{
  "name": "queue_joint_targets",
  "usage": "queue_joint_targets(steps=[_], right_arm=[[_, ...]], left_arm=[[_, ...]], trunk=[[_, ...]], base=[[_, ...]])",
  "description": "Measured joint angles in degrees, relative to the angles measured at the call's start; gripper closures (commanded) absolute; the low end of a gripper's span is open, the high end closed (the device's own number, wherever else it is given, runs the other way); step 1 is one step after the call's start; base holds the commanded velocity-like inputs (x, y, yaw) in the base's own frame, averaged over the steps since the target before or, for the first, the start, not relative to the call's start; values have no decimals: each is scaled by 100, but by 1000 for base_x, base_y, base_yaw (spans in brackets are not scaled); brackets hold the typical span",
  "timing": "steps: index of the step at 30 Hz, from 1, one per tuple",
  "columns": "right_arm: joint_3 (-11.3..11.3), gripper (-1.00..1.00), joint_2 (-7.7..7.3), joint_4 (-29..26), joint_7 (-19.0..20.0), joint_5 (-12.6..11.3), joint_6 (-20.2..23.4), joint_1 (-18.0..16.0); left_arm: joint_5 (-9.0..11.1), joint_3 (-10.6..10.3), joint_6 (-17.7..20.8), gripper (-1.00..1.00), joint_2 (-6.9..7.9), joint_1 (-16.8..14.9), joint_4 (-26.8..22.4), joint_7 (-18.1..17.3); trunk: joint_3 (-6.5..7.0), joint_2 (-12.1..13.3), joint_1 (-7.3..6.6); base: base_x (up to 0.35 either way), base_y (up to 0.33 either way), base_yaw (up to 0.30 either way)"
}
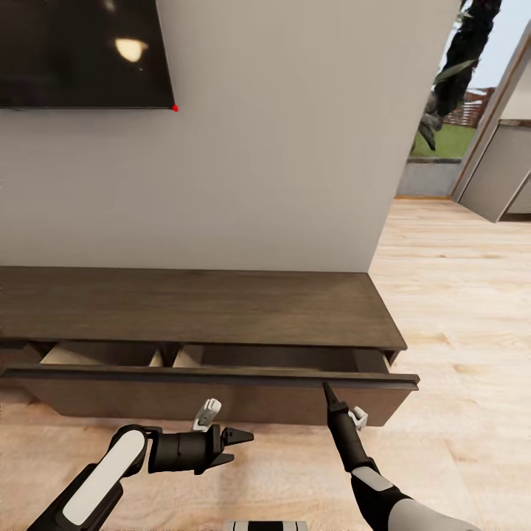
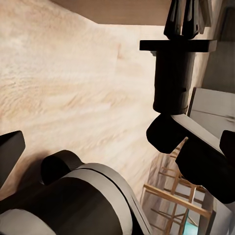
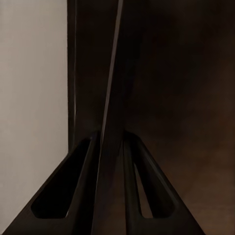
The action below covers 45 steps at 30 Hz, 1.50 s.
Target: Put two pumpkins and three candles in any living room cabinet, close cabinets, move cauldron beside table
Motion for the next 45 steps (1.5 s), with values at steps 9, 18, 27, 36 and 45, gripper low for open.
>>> queue_joint_targets(steps=[9, 18, 27, 36, 45], right_arm=[[-12, 100, -4, -27, -37, 5, 33, 1], [-12, 100, -1, -40, -56, -1, 46, 0], [9, 100, 0, -39, -55, 1, 38, 0], [23, 100, 0, -40, -55, 3, 45, 0], [47, 100, 0, -33, -43, 7, 48, 0]], left_arm=[[-3, 1, 0, -100, 0, 0, 0, 0], [4, 0, 0, -100, 0, 0, 0, 0], [4, 0, 0, -100, -8, 0, 0, 0], [2, 0, 0, -100, -5, 0, 0, 0], [-1, -1, 0, -100, -1, 0, 0, 0]], trunk=[[0, 0, -1], [0, 0, 1], [0, 0, 1], [0, 0, 1], [0, 0, 2]], base=[[-6, 0, 0], [-99, 0, 0], [-157, 0, 0], [-153, 0, 0], [-198, 0, 0]])
